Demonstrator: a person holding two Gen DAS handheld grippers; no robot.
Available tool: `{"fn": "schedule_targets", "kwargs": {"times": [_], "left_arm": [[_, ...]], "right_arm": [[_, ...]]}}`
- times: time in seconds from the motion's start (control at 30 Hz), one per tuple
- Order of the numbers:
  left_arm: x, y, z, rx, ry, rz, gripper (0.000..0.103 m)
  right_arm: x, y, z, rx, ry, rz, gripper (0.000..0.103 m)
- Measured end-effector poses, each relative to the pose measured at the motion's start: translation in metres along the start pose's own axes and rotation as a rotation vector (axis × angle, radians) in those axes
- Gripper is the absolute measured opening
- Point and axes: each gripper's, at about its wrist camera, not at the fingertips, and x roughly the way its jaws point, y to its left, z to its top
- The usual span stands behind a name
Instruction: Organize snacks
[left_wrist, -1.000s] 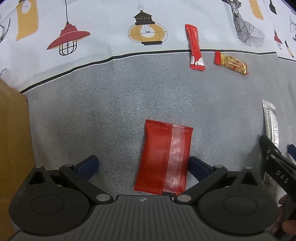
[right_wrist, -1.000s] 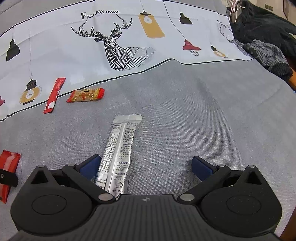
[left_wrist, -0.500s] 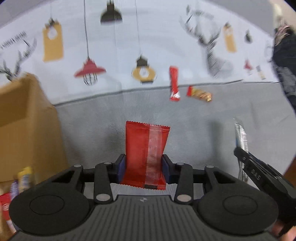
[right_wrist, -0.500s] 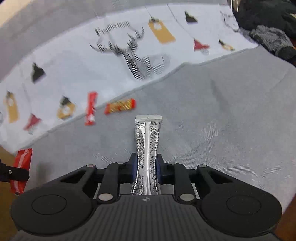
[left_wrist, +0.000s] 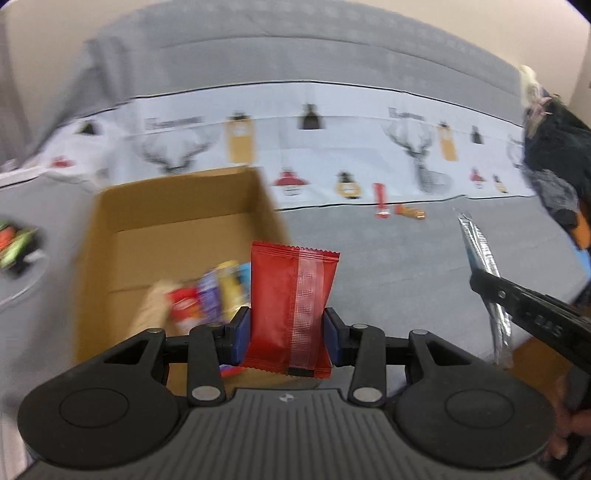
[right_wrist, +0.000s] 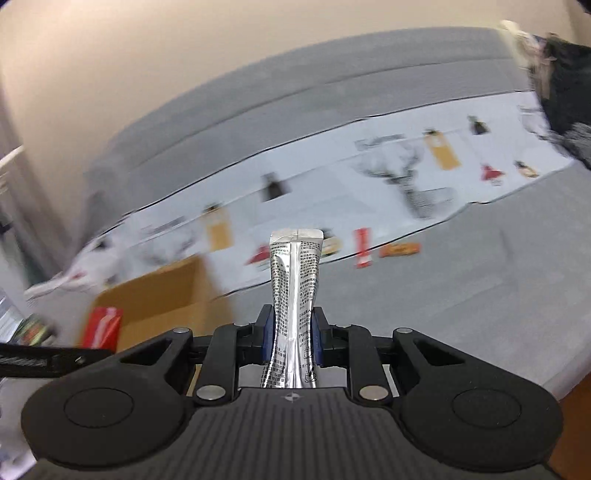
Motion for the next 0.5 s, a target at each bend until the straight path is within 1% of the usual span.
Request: {"fn": "schedule_targets", "kwargs": {"times": [0.07,0.13,0.23,0.33,0.5], "left_arm": [[-0.021,0.018,-0.021,-0.027,-0.013,0.038,0.046],[-0.036,0.034,-0.039,-0.049,-0.026,0.061,0.045],[-0.056,0.052,-0.064,-0.09,-0.05,0.082,0.046],[-0.07,0.062,-0.083,-0.121,-0.072,0.076,0.046],[-0.083,0.07,-0.097,-0.153,-0.097,0.042,0.045]], "right_arm": [[-0.012,0.023,-0.012,-0.029,0.031,0.055,0.022],[-0.021,0.045,-0.025,-0.061,0.062,0.105,0.022],[-0.032,0.075,-0.041,-0.13,0.097,0.148,0.022],[-0.042,0.091,-0.05,-0.172,0.108,0.156,0.022],[-0.057,0.102,-0.055,-0.194,0.09,0.133,0.022]]}}
